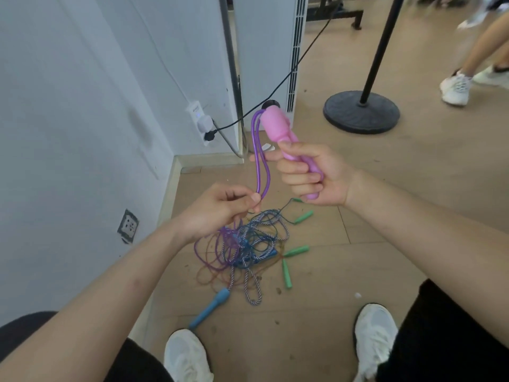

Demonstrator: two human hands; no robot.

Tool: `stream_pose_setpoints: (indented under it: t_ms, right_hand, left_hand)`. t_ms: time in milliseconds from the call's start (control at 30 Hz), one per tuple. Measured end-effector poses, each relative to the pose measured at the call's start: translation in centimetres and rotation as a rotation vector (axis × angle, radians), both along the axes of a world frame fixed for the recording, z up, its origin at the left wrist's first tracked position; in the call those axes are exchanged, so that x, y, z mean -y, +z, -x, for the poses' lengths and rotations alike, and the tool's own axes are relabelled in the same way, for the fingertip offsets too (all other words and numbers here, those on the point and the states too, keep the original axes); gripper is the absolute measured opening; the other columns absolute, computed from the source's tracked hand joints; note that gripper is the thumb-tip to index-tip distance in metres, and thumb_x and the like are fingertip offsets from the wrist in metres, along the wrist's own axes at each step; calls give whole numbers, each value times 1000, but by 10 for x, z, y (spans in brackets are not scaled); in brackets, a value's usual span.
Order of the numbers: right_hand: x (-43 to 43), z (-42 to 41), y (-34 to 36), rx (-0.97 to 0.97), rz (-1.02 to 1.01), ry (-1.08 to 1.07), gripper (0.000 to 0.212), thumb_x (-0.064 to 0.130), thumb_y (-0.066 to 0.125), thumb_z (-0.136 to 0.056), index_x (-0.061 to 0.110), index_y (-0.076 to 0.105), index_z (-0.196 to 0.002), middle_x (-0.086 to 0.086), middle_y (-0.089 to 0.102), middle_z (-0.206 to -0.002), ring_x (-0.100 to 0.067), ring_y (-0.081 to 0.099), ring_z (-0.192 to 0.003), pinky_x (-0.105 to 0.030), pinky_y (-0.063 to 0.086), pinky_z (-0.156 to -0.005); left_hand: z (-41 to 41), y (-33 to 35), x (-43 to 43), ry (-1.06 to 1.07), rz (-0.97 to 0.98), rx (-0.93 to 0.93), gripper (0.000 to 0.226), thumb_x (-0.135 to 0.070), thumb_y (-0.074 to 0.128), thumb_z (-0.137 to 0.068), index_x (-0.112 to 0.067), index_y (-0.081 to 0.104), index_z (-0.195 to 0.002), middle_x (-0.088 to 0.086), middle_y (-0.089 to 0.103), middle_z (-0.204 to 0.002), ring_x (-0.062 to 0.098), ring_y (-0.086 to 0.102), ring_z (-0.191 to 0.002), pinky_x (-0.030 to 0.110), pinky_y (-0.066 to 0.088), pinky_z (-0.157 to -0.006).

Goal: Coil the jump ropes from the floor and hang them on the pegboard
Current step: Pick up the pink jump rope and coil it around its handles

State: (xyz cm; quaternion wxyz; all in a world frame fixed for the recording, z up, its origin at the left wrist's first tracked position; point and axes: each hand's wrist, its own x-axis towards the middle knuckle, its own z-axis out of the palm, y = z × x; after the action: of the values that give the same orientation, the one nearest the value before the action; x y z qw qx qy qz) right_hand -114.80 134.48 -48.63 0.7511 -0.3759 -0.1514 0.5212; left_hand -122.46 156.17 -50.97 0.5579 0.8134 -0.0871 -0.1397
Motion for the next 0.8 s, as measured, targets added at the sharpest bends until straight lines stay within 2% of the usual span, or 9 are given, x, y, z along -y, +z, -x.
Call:
stream_pose_setpoints:
  t_ms: [33,133,200,267,367,500,667,767,800]
  right_hand:
    - [0,1,-1,-32,-34,26,29,25,72,-86,14,46,-95,7,42,-48,-4,30,-31,-16,24,-28]
    - [-1,6,0,-116,-113,103,32,20,58,-94,6,46,-120,5,45,-50,-6,24,-35,-16,22,-30]
    - [1,8,3,-173,-164,181,32,18,55,-96,2,50,-123,3,44,-51,-6,25,-36,-18,23,-31]
    - [3,9,5,-140,-140,200,26,17,56,-96,2,57,-118,4,34,-52,-6,26,-36,-18,22,-31]
    - [6,9,6,-153,-100,184,23,12,53,-96,6,48,-118,4,35,-52,-7,26,-34,-18,24,-29]
    - [14,7,11,8,133,59,15,12,47,-90,14,55,-102,7,33,-50,-2,24,-32,-15,18,-27]
    - [18,8,9,256,487,-76,14,1,44,-90,14,46,-88,5,36,-53,-2,27,-33,-13,17,-31]
    - [17,11,1,410,662,-129,23,-4,41,-93,12,40,-77,2,37,-52,-6,28,-36,-14,21,-33]
    - [17,11,-2,449,704,-141,23,-5,43,-92,12,40,-77,2,37,-53,-7,29,-37,-15,22,-34]
  left_hand:
    - [1,1,1,-23,-6,-5,28,-25,56,-100,-9,69,-82,3,35,-54,12,29,-49,17,28,-47]
    - [1,3,3,-74,-36,-12,32,-31,58,-98,-12,69,-75,18,27,-59,17,20,-51,24,19,-48]
    - [1,5,4,-69,-36,-28,34,-30,60,-98,-9,68,-73,21,31,-63,13,21,-49,20,20,-47]
    - [1,6,4,-81,-34,-49,35,-35,62,-95,-9,69,-72,16,35,-62,12,22,-48,21,20,-46]
    - [0,6,1,-65,-27,-66,34,-35,63,-93,-8,69,-74,-3,29,-49,12,18,-47,23,16,-45]
    - [2,5,-4,10,-52,-14,32,-35,64,-96,-12,72,-75,-2,24,-53,13,18,-48,22,16,-45]
    - [5,3,-9,26,-172,76,14,-30,68,-93,-21,79,-96,-4,40,-56,11,29,-50,22,25,-49]
    - [4,5,-16,27,-331,197,4,-23,74,-89,-24,75,-85,-13,51,-52,5,38,-47,26,33,-53]
    - [4,6,-19,44,-369,234,13,-23,75,-89,-26,71,-77,-13,50,-50,5,39,-47,27,34,-55]
